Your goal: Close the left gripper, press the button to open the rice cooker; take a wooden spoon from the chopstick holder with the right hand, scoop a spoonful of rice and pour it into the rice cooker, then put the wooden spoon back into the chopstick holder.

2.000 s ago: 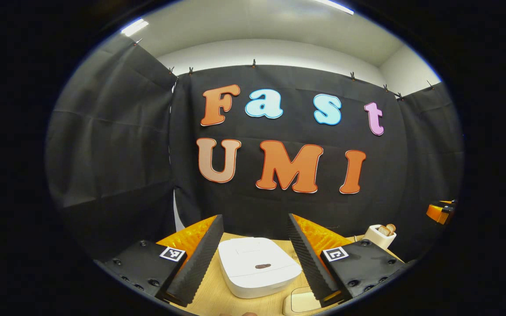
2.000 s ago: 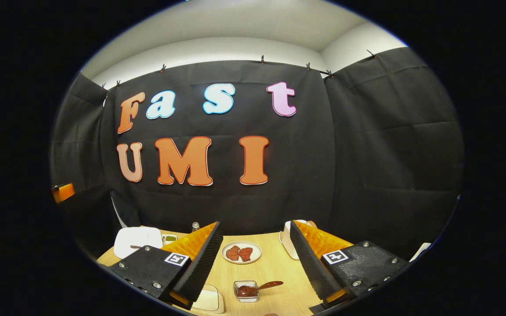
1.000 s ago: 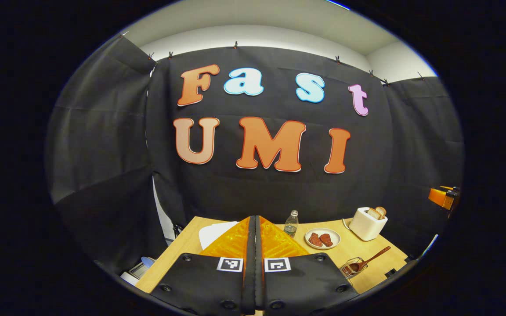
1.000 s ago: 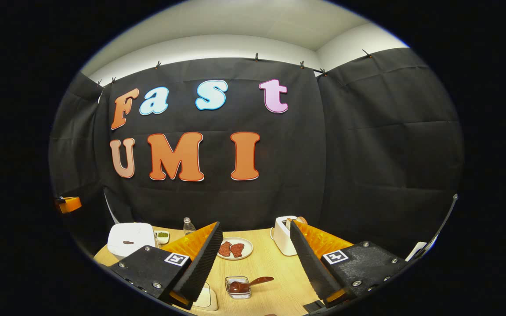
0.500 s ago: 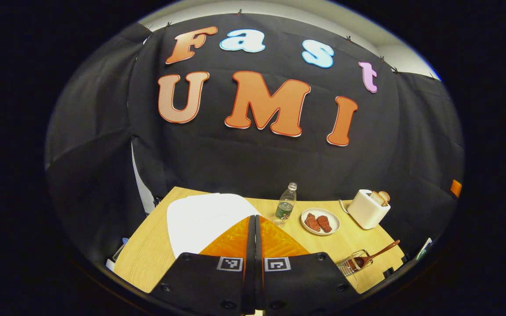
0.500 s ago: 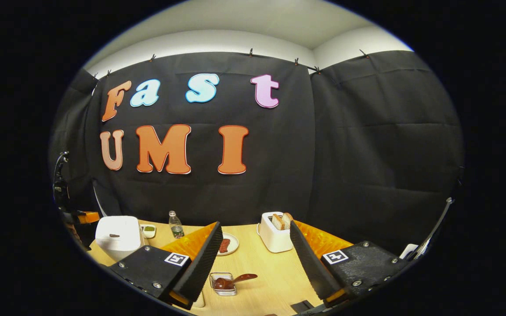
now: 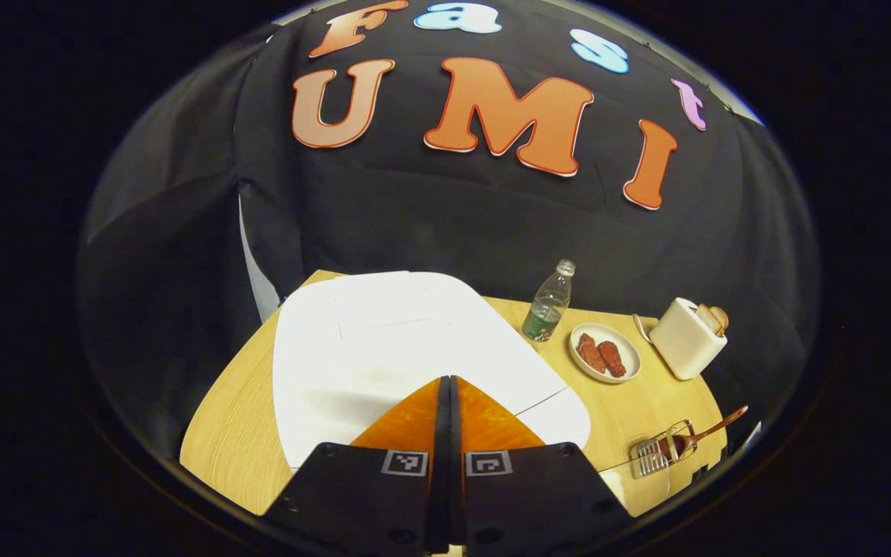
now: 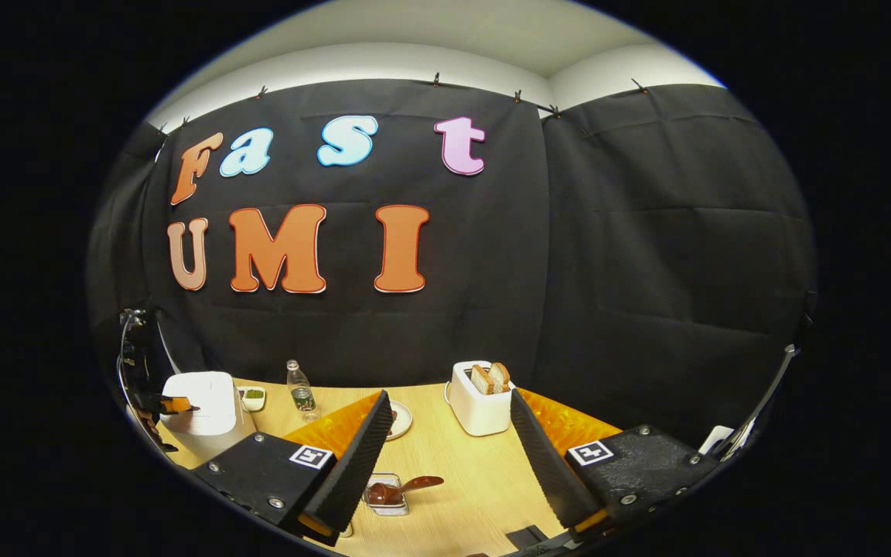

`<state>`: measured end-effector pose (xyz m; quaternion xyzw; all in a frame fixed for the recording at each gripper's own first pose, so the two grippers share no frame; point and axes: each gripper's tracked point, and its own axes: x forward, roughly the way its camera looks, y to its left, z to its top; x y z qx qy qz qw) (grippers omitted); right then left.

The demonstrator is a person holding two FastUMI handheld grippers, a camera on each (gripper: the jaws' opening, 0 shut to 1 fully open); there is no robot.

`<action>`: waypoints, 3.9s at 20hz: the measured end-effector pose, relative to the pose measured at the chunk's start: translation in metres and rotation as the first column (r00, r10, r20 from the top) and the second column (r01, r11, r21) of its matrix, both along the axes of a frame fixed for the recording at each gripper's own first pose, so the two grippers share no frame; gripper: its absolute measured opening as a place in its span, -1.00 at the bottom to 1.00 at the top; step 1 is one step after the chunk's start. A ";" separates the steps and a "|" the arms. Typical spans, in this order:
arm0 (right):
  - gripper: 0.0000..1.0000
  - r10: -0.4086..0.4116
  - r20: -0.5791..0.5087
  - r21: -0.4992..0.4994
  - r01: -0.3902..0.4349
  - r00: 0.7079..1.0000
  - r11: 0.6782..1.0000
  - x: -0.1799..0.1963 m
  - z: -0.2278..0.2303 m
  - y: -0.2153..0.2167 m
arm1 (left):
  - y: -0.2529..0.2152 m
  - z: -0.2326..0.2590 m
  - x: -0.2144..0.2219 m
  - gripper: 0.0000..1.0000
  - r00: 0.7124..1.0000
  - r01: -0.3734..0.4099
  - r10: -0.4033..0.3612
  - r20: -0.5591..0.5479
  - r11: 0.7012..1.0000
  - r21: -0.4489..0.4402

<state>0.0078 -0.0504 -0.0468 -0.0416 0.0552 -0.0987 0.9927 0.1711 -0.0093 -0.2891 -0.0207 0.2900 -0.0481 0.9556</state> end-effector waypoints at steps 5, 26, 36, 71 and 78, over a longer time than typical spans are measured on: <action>0.91 -0.006 -0.025 0.017 0.007 1.000 1.000 0.002 -0.014 -0.002 | 0.001 -0.004 0.000 -0.91 1.000 0.017 -0.016 -0.007 0.996 0.087; 0.89 0.044 0.032 0.117 -0.047 0.999 0.992 0.006 -0.044 0.016 | 0.026 0.245 -0.075 -0.89 0.901 -0.066 0.036 0.433 0.996 0.054; 1.00 0.037 -0.012 0.134 -0.035 0.999 0.990 0.033 -0.110 0.003 | 0.061 0.270 -0.110 0.82 0.865 -0.139 0.114 0.489 0.990 0.015; -0.67 0.198 -0.207 0.413 -0.098 0.958 0.905 0.067 -0.179 0.070 | 0.135 0.280 -0.170 0.94 0.816 -0.303 0.278 0.506 0.952 -0.035; -0.67 0.319 -0.083 0.347 -0.272 0.944 0.898 0.034 -0.111 0.142 | 0.140 0.288 -0.171 0.94 0.820 -0.258 0.234 0.522 0.966 -0.028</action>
